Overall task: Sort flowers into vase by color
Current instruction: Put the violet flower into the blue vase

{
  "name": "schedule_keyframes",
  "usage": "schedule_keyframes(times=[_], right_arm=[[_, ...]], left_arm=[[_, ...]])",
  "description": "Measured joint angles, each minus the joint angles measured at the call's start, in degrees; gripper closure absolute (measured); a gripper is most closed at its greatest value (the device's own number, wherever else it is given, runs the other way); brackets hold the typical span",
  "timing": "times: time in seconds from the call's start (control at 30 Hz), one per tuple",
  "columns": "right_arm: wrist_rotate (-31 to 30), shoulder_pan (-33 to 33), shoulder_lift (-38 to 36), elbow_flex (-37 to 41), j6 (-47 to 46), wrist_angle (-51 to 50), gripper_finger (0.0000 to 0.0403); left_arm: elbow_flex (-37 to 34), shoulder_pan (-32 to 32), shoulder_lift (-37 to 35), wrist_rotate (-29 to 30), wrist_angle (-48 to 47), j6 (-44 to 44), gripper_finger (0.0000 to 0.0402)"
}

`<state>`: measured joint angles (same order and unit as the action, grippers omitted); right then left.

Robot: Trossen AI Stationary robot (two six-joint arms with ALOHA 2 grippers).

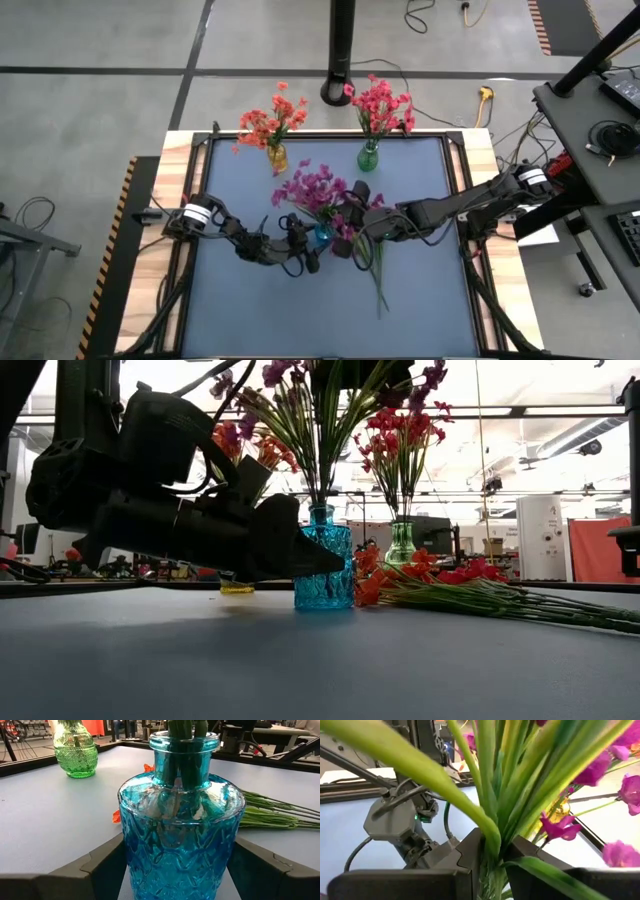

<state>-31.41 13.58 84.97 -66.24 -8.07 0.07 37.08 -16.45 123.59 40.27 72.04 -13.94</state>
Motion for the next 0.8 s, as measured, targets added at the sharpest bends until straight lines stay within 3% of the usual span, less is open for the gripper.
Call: schedule_keyframes(times=[0.8], right_arm=[[0.1,0.0,0.4,0.0,0.6,-1.8,0.0335]], left_arm=[[0.0,0.0,0.0,-0.3,-0.5,0.0,0.0119]])
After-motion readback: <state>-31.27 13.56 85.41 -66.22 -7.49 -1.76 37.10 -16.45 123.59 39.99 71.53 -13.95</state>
